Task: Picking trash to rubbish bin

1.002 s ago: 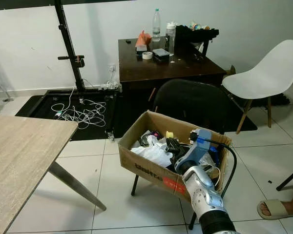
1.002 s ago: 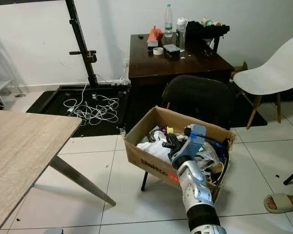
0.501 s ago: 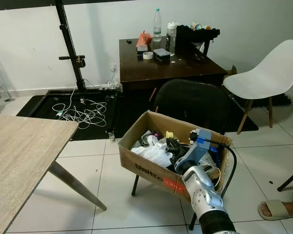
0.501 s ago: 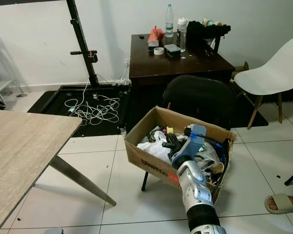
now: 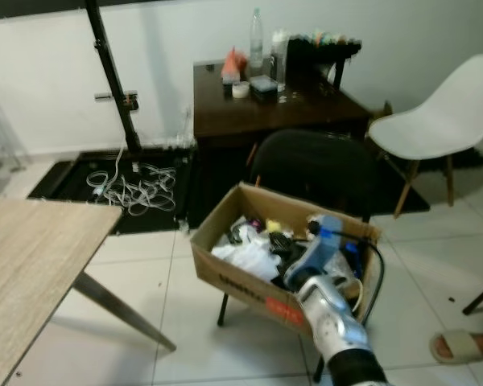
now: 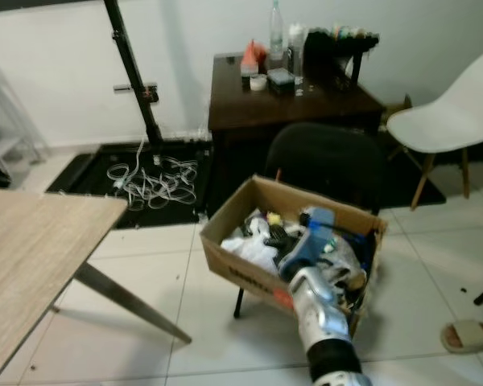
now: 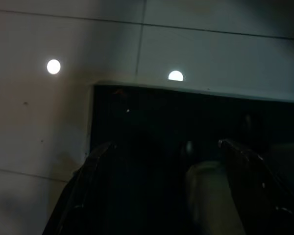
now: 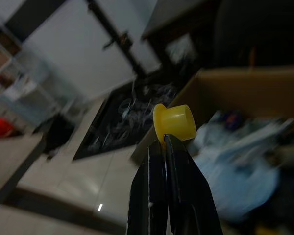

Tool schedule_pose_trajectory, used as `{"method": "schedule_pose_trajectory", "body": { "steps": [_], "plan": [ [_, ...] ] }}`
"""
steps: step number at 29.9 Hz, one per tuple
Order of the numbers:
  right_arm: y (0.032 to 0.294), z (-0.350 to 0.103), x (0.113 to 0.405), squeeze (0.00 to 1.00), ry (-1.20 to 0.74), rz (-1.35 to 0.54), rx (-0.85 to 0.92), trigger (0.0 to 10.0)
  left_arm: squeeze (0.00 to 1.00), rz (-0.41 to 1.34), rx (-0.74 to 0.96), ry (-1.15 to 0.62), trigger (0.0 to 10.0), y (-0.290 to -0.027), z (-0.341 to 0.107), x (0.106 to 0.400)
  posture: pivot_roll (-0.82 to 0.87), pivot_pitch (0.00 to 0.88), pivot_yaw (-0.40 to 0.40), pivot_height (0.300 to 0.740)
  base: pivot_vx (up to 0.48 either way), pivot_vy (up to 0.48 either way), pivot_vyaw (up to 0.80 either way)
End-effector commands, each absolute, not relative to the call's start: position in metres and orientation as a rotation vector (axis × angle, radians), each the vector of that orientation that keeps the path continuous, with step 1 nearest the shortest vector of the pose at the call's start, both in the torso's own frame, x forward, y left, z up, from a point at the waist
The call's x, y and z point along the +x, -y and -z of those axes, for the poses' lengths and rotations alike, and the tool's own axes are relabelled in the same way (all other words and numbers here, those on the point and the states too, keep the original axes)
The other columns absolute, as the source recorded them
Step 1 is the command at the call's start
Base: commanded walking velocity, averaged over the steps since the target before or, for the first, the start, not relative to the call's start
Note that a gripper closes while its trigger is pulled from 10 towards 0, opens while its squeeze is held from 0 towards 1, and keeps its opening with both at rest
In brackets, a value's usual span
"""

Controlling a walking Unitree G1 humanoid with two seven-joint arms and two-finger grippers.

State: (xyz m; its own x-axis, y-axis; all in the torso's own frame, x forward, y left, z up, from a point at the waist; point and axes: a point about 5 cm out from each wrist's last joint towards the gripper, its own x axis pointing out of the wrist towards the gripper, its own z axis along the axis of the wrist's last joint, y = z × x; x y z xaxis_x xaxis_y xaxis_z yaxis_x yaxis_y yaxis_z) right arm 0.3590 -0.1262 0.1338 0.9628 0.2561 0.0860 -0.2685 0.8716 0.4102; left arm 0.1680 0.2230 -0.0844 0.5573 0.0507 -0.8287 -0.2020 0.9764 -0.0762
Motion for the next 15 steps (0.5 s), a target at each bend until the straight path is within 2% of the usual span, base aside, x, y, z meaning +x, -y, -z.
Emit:
{"method": "schedule_pose_trajectory", "body": {
  "steps": [1, 10, 12, 15],
  "plan": [
    [0.1203, -0.1253, 0.356, 0.0, -0.006, -0.279, 0.447, 10.0, 0.0, -0.171, -0.167, -1.01, 10.0, -0.227, 0.0886, 0.157, -0.15, 0.087, 0.106, 0.74, 0.0, 0.0, -0.8],
    [0.1217, -0.1273, 0.3568, 0.0, 0.009, -0.273, 0.438, 10.0, 0.0, -0.18, -0.163, -1.016, 10.0, -0.2266, 0.089, 0.1566, -0.15, 0.083, 0.099, 0.74, 0.0, 0.0, -0.8],
    [0.1224, -0.1279, 0.357, 0.0, 0.015, -0.265, 0.441, 10.0, 0.0, -0.178, -0.159, -1.015, 10.0, -0.2268, 0.0888, 0.157, -0.15, 0.083, 0.099, 0.74, 0.0, 0.0, -0.49],
    [0.1227, -0.1277, 0.3573, 0.0, 0.014, -0.263, 0.446, 10.0, 0.0, -0.175, -0.155, -1.014, 10.0, -0.2265, 0.0886, 0.1577, -0.15, 0.081, 0.097, 0.74, 0.0, 0.0, 0.0]
  ]
}}
